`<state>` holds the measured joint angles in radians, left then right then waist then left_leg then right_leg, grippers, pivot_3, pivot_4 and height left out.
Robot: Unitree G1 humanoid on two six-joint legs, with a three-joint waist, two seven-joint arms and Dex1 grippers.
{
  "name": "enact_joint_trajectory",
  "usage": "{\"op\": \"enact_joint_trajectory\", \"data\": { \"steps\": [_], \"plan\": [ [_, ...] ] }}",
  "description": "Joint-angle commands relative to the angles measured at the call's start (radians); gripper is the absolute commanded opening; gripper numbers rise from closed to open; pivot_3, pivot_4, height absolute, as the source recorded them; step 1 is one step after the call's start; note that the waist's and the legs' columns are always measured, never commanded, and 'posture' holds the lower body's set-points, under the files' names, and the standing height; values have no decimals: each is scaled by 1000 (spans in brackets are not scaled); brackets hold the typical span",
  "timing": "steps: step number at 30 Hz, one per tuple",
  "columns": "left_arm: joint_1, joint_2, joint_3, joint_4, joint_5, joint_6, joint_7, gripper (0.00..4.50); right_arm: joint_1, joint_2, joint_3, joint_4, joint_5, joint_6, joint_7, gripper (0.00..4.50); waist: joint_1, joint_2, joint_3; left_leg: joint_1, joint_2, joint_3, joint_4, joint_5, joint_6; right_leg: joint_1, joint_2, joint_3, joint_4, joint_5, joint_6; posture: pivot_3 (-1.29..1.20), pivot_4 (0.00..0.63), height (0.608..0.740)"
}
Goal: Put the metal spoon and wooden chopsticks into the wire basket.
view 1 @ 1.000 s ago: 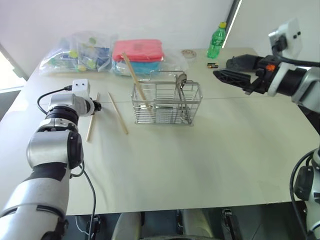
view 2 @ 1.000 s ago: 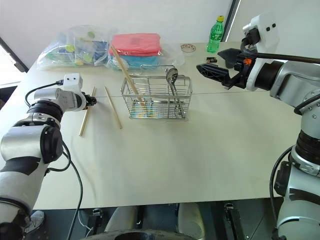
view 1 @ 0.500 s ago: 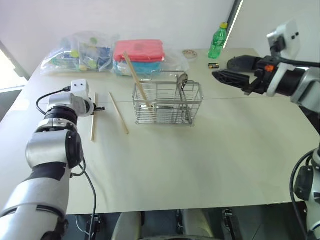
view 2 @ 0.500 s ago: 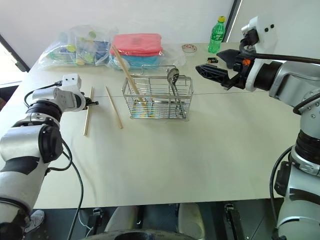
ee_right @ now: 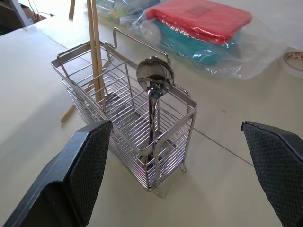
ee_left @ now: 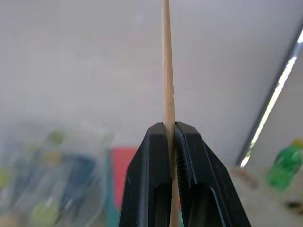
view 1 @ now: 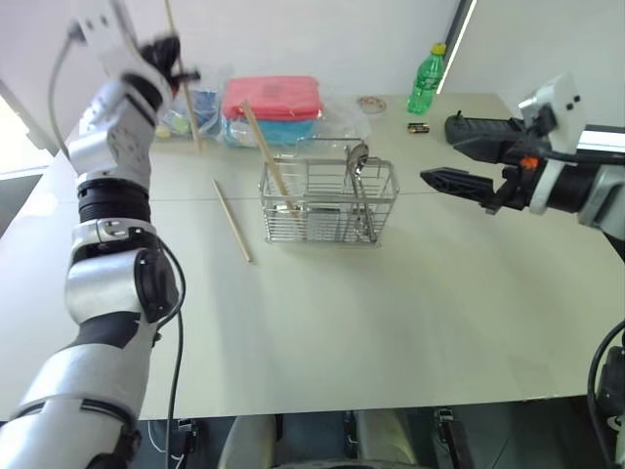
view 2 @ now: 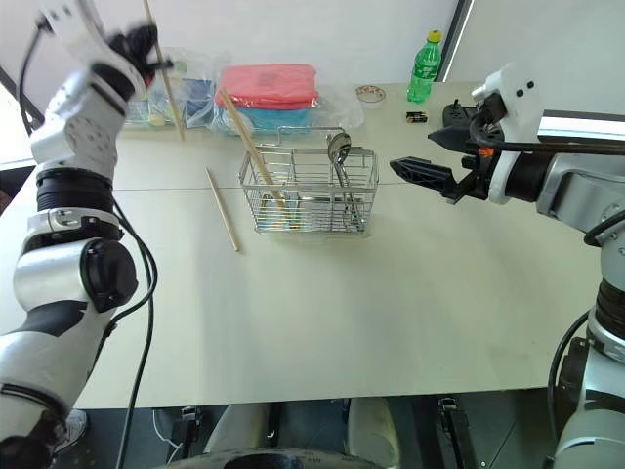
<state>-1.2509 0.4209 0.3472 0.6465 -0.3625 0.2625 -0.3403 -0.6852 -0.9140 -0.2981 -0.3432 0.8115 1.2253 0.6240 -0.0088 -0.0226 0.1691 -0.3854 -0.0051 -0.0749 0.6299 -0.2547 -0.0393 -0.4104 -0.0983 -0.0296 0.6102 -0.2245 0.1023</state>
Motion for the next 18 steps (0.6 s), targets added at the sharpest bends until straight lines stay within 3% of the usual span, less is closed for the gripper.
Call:
{"op": "enact_joint_trajectory", "data": {
  "steps": [1, 8, 18],
  "plan": [
    [-7, -30, -26, -236, -71, 41, -35, 47, -7, -12, -43, -23, 20, -2, -12, 4500, 0, 0, 0, 0, 0, 0, 0, 0, 0, 0, 0, 0, 0, 0, 0, 0, 150, 708],
    [140, -146, -165, -531, -114, 176, -59, 47, 1, -3, -69, -29, 47, 24, -51, 4500, 0, 1, -1, 7, 0, 0, 0, 0, 0, 7, 0, 0, 0, 0, 0, 0, 150, 708],
    [290, -262, -234, -498, -67, 137, -38, 47, 13, 3, -123, -47, 111, 65, -112, 4500, 1, 1, 0, 7, 0, 0, 0, 0, 1, 7, 1, 1, 0, 0, 0, 0, 150, 708]
  ]
}}
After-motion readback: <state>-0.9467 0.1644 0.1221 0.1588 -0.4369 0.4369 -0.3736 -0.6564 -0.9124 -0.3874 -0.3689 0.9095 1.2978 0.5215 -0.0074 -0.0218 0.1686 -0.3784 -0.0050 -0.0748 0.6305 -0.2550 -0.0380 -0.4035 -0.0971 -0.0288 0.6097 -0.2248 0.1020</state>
